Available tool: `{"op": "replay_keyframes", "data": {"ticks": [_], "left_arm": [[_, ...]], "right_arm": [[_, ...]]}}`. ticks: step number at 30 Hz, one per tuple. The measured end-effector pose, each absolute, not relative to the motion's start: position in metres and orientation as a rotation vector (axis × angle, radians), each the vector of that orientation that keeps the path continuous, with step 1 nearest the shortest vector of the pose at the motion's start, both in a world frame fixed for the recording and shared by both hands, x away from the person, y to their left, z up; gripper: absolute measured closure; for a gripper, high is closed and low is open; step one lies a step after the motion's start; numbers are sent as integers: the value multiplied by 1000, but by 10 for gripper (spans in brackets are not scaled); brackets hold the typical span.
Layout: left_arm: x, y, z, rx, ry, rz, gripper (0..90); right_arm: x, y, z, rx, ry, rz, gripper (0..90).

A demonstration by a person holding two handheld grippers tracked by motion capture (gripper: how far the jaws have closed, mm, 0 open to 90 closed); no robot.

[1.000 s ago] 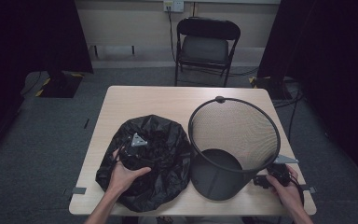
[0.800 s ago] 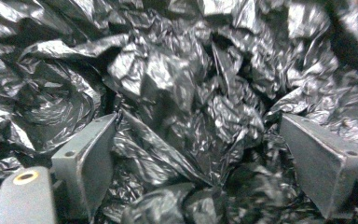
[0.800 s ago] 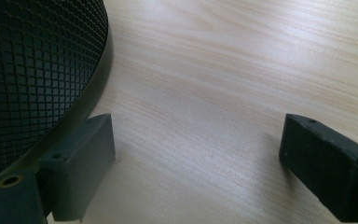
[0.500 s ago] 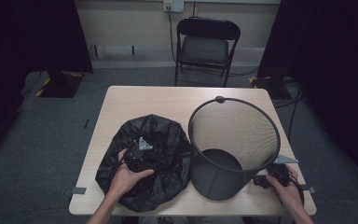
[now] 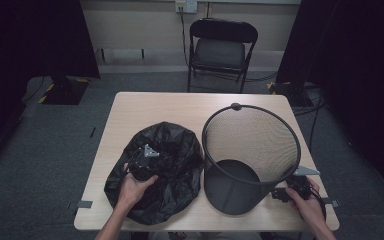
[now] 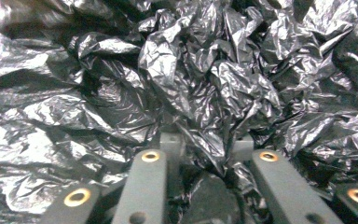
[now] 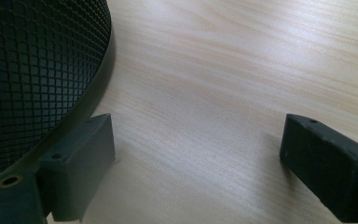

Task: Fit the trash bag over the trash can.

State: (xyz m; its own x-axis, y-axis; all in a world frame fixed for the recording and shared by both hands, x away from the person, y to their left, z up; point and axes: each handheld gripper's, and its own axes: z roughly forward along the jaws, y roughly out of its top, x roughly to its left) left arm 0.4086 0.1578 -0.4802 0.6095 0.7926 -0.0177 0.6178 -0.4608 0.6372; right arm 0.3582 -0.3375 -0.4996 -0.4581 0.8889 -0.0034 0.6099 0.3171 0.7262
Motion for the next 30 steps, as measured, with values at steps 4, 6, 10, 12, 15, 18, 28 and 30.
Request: {"op": "replay_keyframes", "data": {"ticks": [4, 6, 10, 12, 15, 18, 28, 30], "left_arm": [[409, 159, -481, 2188, 1090, 359, 781], [409, 161, -478, 2170, 1072, 371, 781], [406, 174, -465, 2051, 1058, 356, 782], [404, 178, -463, 2031, 1048, 354, 782], [399, 183, -457, 2002, 1016, 367, 782], [397, 188, -449, 1935, 1002, 367, 782], [389, 192, -435, 1802, 958, 404, 781], [388, 192, -432, 1774, 949, 405, 780]], "right_arm": [[358, -337, -500, 1332, 2183, 936, 93], [358, -337, -500, 1332, 2183, 936, 92], [358, -337, -500, 1332, 2183, 936, 93], [358, -337, -499, 1334, 2185, 936, 93], [358, -337, -499, 1333, 2186, 936, 92], [358, -337, -499, 1334, 2186, 936, 92], [358, -337, -499, 1333, 2186, 936, 92], [358, -337, -499, 1334, 2186, 936, 92]]}}
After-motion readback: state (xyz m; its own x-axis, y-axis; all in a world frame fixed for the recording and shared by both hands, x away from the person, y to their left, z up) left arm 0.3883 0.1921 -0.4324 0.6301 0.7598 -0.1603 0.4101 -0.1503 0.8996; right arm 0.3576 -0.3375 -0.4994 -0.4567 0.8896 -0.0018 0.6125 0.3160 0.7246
